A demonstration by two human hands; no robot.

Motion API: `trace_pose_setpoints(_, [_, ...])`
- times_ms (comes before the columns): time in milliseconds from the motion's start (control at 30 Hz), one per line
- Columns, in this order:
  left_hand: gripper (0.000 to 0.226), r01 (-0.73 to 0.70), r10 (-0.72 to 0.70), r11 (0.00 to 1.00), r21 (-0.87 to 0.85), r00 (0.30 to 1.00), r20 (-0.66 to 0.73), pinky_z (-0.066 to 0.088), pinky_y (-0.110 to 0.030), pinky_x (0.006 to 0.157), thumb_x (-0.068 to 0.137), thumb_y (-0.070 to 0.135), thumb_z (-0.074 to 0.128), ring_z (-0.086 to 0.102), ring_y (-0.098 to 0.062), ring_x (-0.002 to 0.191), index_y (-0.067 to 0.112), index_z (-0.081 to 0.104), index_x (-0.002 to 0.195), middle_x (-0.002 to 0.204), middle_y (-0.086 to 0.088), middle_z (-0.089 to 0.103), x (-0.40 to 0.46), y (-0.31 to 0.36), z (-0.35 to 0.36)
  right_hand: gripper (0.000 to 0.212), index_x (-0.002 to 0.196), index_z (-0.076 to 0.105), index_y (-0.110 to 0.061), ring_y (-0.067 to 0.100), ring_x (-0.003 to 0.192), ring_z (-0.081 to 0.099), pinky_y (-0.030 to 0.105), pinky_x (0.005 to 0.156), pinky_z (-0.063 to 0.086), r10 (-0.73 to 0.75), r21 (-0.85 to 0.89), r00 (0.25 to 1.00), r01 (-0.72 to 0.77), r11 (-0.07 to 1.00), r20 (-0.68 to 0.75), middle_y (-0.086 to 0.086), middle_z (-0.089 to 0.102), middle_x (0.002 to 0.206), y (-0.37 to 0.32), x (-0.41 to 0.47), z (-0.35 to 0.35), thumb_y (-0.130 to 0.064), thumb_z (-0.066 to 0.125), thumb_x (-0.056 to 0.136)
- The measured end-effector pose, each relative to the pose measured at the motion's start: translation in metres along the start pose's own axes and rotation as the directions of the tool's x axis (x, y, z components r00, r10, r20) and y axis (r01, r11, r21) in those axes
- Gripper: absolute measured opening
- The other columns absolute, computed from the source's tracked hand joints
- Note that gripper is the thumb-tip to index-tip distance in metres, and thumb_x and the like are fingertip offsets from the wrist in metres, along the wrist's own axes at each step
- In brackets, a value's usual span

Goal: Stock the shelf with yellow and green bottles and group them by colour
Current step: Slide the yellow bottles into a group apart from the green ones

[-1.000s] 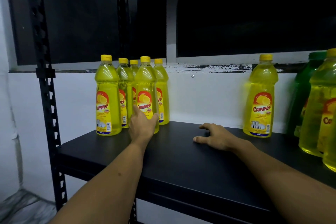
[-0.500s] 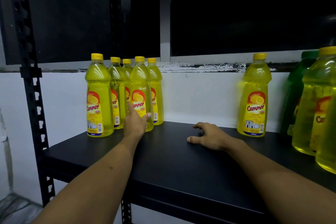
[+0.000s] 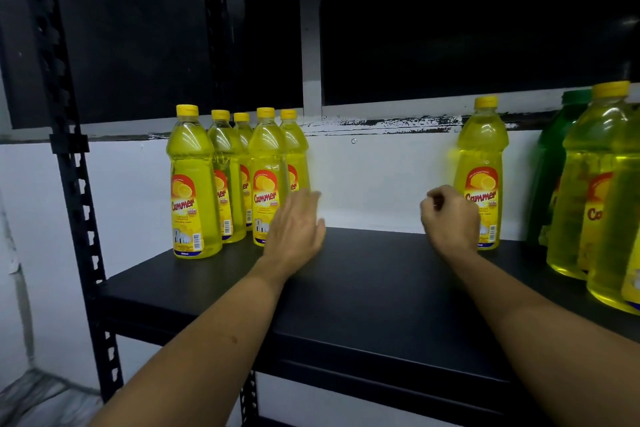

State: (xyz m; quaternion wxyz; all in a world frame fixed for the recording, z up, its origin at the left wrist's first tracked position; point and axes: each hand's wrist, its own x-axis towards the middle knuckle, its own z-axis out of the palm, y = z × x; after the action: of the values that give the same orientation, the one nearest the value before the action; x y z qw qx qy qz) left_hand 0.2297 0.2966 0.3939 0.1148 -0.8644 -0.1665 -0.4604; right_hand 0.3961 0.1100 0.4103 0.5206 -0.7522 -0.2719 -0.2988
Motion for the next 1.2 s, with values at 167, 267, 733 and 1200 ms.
trace_pose_setpoints(167, [0.047, 0.034, 0.02, 0.993, -0.111, 0.89, 0.456, 0.047, -0.038, 0.096, 0.093, 0.048, 0.052, 0.054, -0.021, 0.119, 0.017, 0.057, 0.128, 0.129, -0.003, 0.06, -0.004, 0.013, 0.007, 0.033, 0.12, 0.059, -0.004, 0.04, 0.111, 0.053, 0.044, 0.088, 0.045, 0.193, -0.044, 0.963, -0.205, 0.978, -0.189, 0.022, 0.06, 0.12, 0.018, 0.006, -0.023, -0.01, 0.059, 0.087])
trace_pose_setpoints(267, [0.05, 0.168, -0.056, 0.974, -0.152, 0.828, 0.558, 0.052, -0.037, 0.088, 0.087, 0.058, 0.055, 0.061, -0.017, 0.102, 0.018, 0.066, 0.115, 0.115, -0.001, 0.067, -0.004, 0.003, 0.013, 0.051, 0.128, 0.048, -0.005, 0.039, 0.119, 0.048, 0.048, 0.094, 0.044, 0.249, -0.081, 0.956, -0.264, 0.961, -0.157, 0.021, 0.05, 0.128, 0.03, 0.009, -0.021, -0.016, 0.069, 0.083])
trace_pose_setpoints(733, [0.04, 0.193, -0.051, 0.963, -0.187, 0.814, 0.579, 0.053, -0.036, 0.078, 0.086, 0.059, 0.056, 0.06, -0.012, 0.086, 0.023, 0.067, 0.095, 0.093, 0.006, 0.065, -0.002, -0.003, 0.021, 0.078, 0.134, 0.033, -0.011, 0.038, 0.111, 0.056, 0.042, 0.087, 0.048, 0.428, -0.1, 0.896, -0.418, 0.903, 0.121, 0.016, 0.055, 0.124, 0.056, 0.018, -0.015, -0.036, 0.08, 0.077])
trace_pose_setpoints(1200, [0.084, 0.324, -0.296, 0.903, -0.281, 0.945, 0.14, 0.051, -0.043, 0.092, 0.079, 0.069, 0.057, 0.058, -0.027, 0.118, 0.02, 0.038, 0.144, 0.136, -0.002, 0.058, 0.003, 0.023, -0.016, 0.091, 0.149, 0.028, -0.027, 0.016, 0.114, 0.059, 0.03, 0.093, 0.049, -0.144, 0.207, 0.655, -0.02, 0.978, 0.742, 0.002, 0.056, 0.136, -0.007, -0.018, 0.026, -0.028, 0.083, 0.076])
